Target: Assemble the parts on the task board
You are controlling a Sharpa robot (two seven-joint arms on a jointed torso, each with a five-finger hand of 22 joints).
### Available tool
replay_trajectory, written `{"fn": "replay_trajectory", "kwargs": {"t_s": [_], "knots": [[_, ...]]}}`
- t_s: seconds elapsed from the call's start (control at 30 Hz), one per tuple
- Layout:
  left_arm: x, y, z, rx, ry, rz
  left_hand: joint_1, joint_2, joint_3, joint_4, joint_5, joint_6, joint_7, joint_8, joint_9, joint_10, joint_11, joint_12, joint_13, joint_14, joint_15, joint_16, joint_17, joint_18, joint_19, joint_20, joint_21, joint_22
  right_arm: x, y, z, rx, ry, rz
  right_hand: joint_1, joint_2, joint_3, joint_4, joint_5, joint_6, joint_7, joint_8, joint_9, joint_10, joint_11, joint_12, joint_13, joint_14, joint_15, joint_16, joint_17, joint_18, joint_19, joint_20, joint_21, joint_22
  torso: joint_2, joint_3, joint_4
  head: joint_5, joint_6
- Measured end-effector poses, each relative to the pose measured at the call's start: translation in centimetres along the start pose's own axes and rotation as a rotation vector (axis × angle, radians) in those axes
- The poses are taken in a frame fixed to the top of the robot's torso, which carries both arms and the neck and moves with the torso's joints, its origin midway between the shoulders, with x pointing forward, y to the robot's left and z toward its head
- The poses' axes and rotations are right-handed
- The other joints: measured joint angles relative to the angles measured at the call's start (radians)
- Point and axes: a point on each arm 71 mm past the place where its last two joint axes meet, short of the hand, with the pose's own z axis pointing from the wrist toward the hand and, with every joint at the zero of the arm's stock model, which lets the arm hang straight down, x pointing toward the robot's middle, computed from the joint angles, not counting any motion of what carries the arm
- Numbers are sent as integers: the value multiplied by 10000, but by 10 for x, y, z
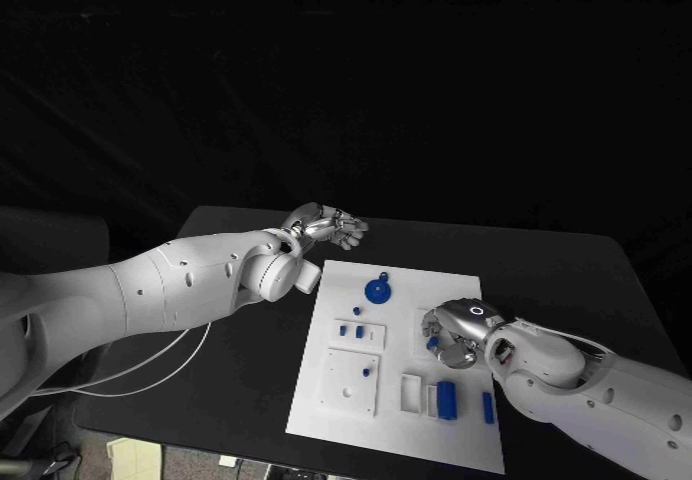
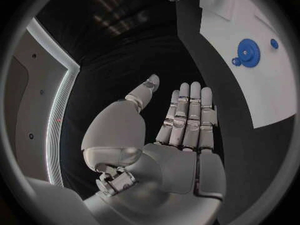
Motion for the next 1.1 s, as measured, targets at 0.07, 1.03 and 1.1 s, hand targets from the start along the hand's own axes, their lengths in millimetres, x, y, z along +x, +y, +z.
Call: {"fn": "replay_trajectory", "kwargs": {"t_s": [0.07, 1.03, 1.1], "knots": [[0, 0, 0, -4, 1, -3, 0, 0, 0, 0, 0, 0, 0, 0, 0, 0, 0, 0, 0, 0, 0, 0, 0, -1, 0, 0, 0, 0, 0, -1, 0, 22, -3, -41, 20, -20, 60, 20, 0, 0, -1, 0, 0, 0, 0, 0, 0, 1, -1, 0, -11, 0, 1, 1, 0, 10, 0, 3, -3, 0, -2], [0, 0, 0, -55, 0, -20, 1, 0, 0, 0, 0, 0, 0, 0, -9, 0, 0, 0, -8, -1, -1, -28, 28, -75, 0, 0, 0, 6, -1, 4, -2, -1, -559, 0, -37, 250, 810, -167, -31, 1336, -541, 685, 185, 629, -304, 615, 315, 140, -287, -1, 21, 0, -113, 2, 196, 266, 0, 2, 4, -16, -18], [0, 0, 0, -58, 0, -20, 1, 0, 0, 0, 0, 0, 0, 0, -9, 0, 0, 0, -8, -1, -1, -37, 27, -76, 0, 0, 0, 5, -1, 4, -2, 18, -608, -13, -42, 271, 805, -172, -41, 1351, -556, 704, 185, 631, -307, 658, 322, 124, -303, -1, 27, -1, -114, 3, 213, 266, 0, 2, 4, -16, -21]]}}
